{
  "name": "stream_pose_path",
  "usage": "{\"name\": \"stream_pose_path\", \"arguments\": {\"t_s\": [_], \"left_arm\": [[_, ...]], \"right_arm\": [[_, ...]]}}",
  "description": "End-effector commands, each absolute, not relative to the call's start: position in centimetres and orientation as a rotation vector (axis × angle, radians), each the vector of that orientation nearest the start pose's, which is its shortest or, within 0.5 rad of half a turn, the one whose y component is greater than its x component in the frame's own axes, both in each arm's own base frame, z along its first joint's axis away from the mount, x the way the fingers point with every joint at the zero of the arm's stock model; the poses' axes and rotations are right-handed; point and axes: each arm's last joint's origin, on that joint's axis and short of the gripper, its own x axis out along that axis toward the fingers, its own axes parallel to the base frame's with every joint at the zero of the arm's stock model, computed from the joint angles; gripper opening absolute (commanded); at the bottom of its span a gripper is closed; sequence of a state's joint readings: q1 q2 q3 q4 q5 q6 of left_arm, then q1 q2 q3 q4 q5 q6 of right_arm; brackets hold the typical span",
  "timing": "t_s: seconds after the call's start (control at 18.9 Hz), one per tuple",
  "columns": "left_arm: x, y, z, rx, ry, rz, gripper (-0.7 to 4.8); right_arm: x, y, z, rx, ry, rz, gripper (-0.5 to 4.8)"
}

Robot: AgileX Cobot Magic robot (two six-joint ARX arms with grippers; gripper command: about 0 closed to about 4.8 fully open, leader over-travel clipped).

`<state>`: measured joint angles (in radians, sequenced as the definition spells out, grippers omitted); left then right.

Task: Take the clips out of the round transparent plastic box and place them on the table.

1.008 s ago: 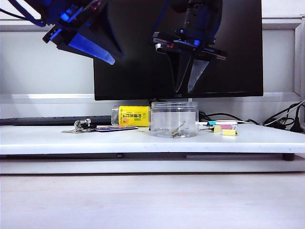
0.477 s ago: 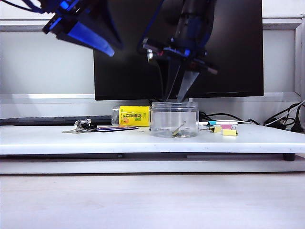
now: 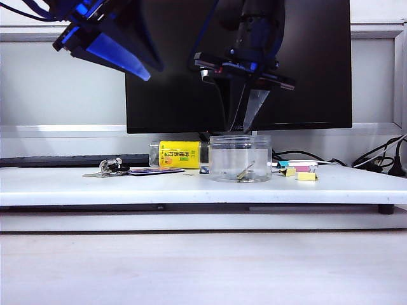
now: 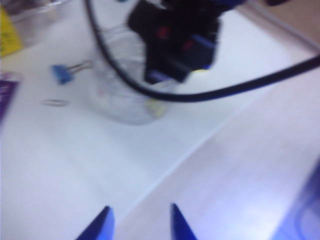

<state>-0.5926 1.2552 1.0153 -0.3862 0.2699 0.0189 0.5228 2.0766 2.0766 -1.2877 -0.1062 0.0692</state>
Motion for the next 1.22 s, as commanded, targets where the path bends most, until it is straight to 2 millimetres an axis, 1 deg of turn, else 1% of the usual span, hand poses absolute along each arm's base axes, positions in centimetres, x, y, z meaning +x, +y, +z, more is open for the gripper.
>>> {"name": "stream_pose_path", "arguments": {"t_s": [0.05, 0.27, 0.48, 0.69, 1.01, 1.22], "left_arm": [[21.6, -15.9, 30.1, 0.094, 0.625, -0.877, 1.57], [21.4, -15.9, 30.0, 0.089, 0.637, -0.896, 1.56], [21.4, -16.0, 30.0, 0.092, 0.646, -0.898, 1.56], [21.4, -16.0, 29.9, 0.093, 0.647, -0.898, 1.56], [21.3, -15.9, 29.7, 0.115, 0.665, -0.901, 1.56], [21.3, -15.9, 29.5, 0.128, 0.677, -0.9, 1.56]], "right_arm": [[36.5, 21.4, 30.4, -0.206, 1.307, 0.485, 1.67], [37.2, 21.3, 30.2, -0.199, 1.34, 0.468, 1.67], [37.8, 21.0, 29.5, -0.179, 1.368, 0.442, 1.67], [38.0, 21.0, 29.1, -0.18, 1.376, 0.438, 1.66], [38.4, 21.3, 27.9, -0.187, 1.407, 0.432, 1.66], [38.4, 21.3, 27.9, -0.188, 1.407, 0.432, 1.66]]}}
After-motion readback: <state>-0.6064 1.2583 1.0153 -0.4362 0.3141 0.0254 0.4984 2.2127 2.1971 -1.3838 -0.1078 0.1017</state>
